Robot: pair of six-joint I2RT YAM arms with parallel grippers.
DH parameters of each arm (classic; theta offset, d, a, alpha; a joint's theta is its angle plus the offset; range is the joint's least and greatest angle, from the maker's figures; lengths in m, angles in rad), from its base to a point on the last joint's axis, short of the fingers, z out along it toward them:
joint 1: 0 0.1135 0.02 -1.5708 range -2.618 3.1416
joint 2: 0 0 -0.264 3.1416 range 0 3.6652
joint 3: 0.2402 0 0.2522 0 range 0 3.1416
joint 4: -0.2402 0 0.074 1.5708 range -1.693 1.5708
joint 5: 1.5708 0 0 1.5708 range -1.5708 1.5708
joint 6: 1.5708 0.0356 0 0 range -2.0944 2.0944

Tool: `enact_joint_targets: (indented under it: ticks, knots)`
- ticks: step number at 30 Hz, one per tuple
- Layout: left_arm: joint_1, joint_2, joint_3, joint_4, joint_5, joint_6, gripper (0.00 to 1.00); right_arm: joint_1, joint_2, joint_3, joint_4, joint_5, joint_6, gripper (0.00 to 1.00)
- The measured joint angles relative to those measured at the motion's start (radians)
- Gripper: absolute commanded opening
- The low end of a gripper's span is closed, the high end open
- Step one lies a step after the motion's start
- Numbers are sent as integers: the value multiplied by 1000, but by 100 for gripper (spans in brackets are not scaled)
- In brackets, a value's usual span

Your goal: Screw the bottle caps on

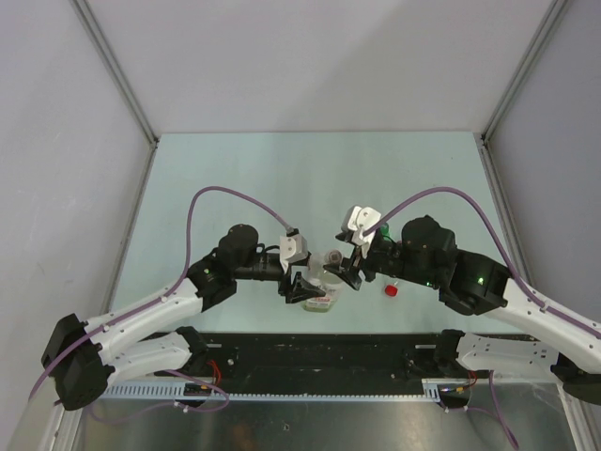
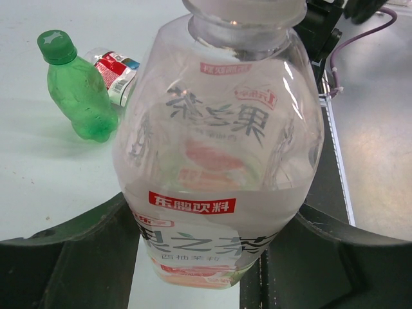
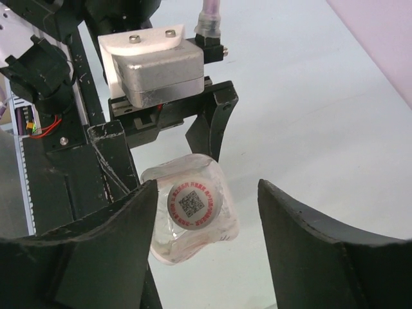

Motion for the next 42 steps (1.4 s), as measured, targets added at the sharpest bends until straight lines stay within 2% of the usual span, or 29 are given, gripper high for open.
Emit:
enact_joint_targets:
  ticks: [5, 13, 22, 33, 42]
  knots:
    - [0, 0, 0, 0, 3, 0, 0, 0, -2, 0, 34, 11, 11, 76]
    - [0, 0, 0, 0, 2, 0, 0, 1, -30, 0, 64, 56, 46, 79]
    - [0, 2, 0, 0, -37, -10, 0, 1, -90, -1, 76, 233, 216, 71]
    - [0, 19, 0, 0, -136, -37, 0, 2, -82, -1, 26, 275, 460, 68]
    - [0, 30, 0, 0, -156, -38, 0, 23, 16, -1, 20, 353, 499, 62]
